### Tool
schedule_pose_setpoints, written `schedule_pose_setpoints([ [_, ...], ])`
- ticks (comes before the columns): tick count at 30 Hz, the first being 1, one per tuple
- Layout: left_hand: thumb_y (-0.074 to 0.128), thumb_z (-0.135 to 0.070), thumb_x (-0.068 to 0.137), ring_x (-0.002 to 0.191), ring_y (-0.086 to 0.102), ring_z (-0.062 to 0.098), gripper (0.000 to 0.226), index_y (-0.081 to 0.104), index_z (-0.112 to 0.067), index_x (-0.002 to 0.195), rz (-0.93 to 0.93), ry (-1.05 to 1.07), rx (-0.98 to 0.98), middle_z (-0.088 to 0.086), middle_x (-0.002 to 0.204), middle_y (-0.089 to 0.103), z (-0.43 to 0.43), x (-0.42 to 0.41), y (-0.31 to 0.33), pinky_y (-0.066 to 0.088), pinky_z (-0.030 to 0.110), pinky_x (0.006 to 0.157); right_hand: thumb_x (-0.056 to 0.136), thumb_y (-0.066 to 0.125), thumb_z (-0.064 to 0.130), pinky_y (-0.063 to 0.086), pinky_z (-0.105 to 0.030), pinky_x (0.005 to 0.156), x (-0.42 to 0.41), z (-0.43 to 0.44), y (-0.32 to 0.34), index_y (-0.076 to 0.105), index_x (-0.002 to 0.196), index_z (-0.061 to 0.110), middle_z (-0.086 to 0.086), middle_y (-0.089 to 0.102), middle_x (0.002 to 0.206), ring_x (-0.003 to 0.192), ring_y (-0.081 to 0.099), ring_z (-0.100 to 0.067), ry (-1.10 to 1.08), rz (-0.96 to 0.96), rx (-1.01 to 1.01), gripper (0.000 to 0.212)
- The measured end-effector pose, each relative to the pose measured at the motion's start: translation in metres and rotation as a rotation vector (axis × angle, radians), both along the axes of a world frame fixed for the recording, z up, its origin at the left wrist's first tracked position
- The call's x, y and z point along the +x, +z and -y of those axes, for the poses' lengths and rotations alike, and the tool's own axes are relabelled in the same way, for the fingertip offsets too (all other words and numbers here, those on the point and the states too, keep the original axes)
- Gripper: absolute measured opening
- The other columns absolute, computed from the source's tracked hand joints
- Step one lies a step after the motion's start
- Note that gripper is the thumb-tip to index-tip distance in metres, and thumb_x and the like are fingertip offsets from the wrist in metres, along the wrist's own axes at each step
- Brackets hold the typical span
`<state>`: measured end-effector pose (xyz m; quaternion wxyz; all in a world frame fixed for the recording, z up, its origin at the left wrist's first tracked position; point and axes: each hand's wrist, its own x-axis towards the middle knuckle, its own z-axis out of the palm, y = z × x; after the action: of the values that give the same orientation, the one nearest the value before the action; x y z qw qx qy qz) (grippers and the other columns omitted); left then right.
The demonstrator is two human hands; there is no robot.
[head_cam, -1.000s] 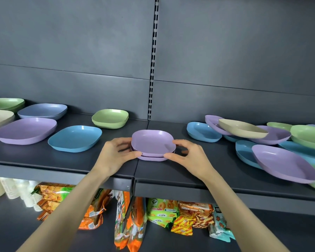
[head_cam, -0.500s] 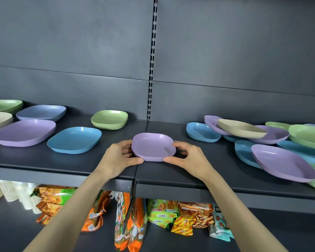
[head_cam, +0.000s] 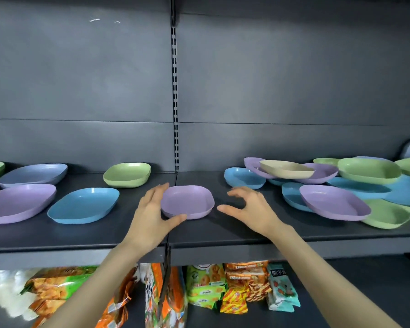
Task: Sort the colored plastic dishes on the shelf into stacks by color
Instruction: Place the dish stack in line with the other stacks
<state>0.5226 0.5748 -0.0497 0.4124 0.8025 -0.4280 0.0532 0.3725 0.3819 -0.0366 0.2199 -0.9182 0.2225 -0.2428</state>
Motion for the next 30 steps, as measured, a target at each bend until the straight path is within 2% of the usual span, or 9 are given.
schedule_pose_setpoints([
  [3, 0.074, -0.035, 0.079, 0.138, 0.029, 0.02, 0.077, 0.036, -0.018, 0.143, 0.149, -0.047, 0.025, 0.002, 0.149, 0.036, 0.017, -0.009, 0.016, 0.026, 0.038, 0.114, 0.086, 0.064, 0.042, 0.038, -0.035, 0.105, -0.018, 0.013, 0.016, 0.055, 0.129, 0.016, 0.001, 0.051, 0.138, 0.126, 0.047, -0.017, -0.074, -0.019, -0.121, 0.051],
  [8, 0.066, -0.04, 0.085, 0.137, 0.027, 0.017, 0.069, 0.034, -0.024, 0.144, 0.299, -0.161, 0.084, -0.004, 0.148, 0.035, 0.064, -0.046, 0.04, 0.022, 0.033, 0.112, 0.087, 0.065, 0.029, 0.04, -0.034, 0.1, -0.068, 0.042, 0.05, 0.057, 0.126, 0.01, -0.003, 0.052, 0.133, 0.124, 0.048, -0.024, -0.172, -0.025, -0.273, 0.044],
  [10, 0.064, -0.042, 0.086, 0.136, 0.028, 0.018, 0.068, 0.034, -0.024, 0.144, 0.349, -0.188, 0.093, -0.004, 0.148, 0.036, 0.087, -0.063, 0.046, 0.022, 0.031, 0.11, 0.088, 0.066, 0.028, 0.04, -0.034, 0.1, -0.095, 0.056, 0.06, 0.056, 0.128, 0.01, -0.004, 0.05, 0.136, 0.125, 0.046, -0.025, -0.218, -0.041, -0.275, 0.045],
  [16, 0.065, -0.043, 0.084, 0.135, 0.032, 0.015, 0.067, 0.037, -0.024, 0.142, 0.324, -0.285, 0.055, -0.005, 0.146, 0.039, 0.144, -0.127, 0.045, 0.026, 0.031, 0.108, 0.085, 0.069, 0.029, 0.042, -0.034, 0.095, -0.174, 0.101, 0.068, 0.059, 0.123, 0.008, -0.006, 0.055, 0.131, 0.117, 0.052, -0.027, -0.286, -0.074, -0.234, 0.045],
  [21, 0.068, -0.044, 0.082, 0.137, 0.031, 0.016, 0.075, 0.033, -0.023, 0.145, 0.196, -0.336, 0.087, -0.003, 0.149, 0.036, 0.178, -0.172, 0.027, 0.028, 0.033, 0.111, 0.08, 0.071, 0.042, 0.04, -0.037, 0.1, -0.219, 0.132, 0.056, 0.057, 0.127, 0.013, -0.002, 0.053, 0.134, 0.122, 0.048, -0.022, -0.283, -0.104, -0.134, 0.056],
  [25, 0.07, -0.045, 0.08, 0.134, 0.034, 0.015, 0.071, 0.037, -0.028, 0.141, 0.064, -0.315, 0.071, -0.005, 0.145, 0.041, 0.196, -0.192, 0.012, 0.03, 0.027, 0.105, 0.078, 0.069, 0.05, 0.036, -0.027, 0.097, -0.237, 0.149, 0.043, 0.055, 0.129, 0.017, 0.001, 0.052, 0.133, 0.125, 0.045, -0.017, -0.198, -0.144, -0.093, 0.062],
  [28, 0.07, -0.048, 0.078, 0.129, 0.041, 0.016, 0.07, 0.043, -0.028, 0.14, 0.025, -0.24, 0.071, -0.004, 0.141, 0.046, 0.201, -0.201, 0.006, 0.038, 0.036, 0.106, 0.071, 0.062, 0.068, 0.042, -0.031, 0.097, -0.243, 0.154, 0.038, 0.055, 0.129, 0.023, 0.007, 0.054, 0.13, 0.12, 0.05, -0.015, -0.144, -0.168, -0.08, 0.074],
  [30, 0.071, -0.047, 0.078, 0.127, 0.044, 0.016, 0.069, 0.045, -0.026, 0.138, 0.001, -0.211, 0.069, -0.002, 0.138, 0.05, 0.204, -0.205, 0.005, 0.039, 0.036, 0.105, 0.062, 0.054, 0.081, 0.048, -0.037, 0.094, -0.243, 0.16, 0.035, 0.057, 0.125, 0.027, 0.01, 0.059, 0.124, 0.113, 0.055, -0.014, -0.119, -0.16, -0.073, 0.083],
])
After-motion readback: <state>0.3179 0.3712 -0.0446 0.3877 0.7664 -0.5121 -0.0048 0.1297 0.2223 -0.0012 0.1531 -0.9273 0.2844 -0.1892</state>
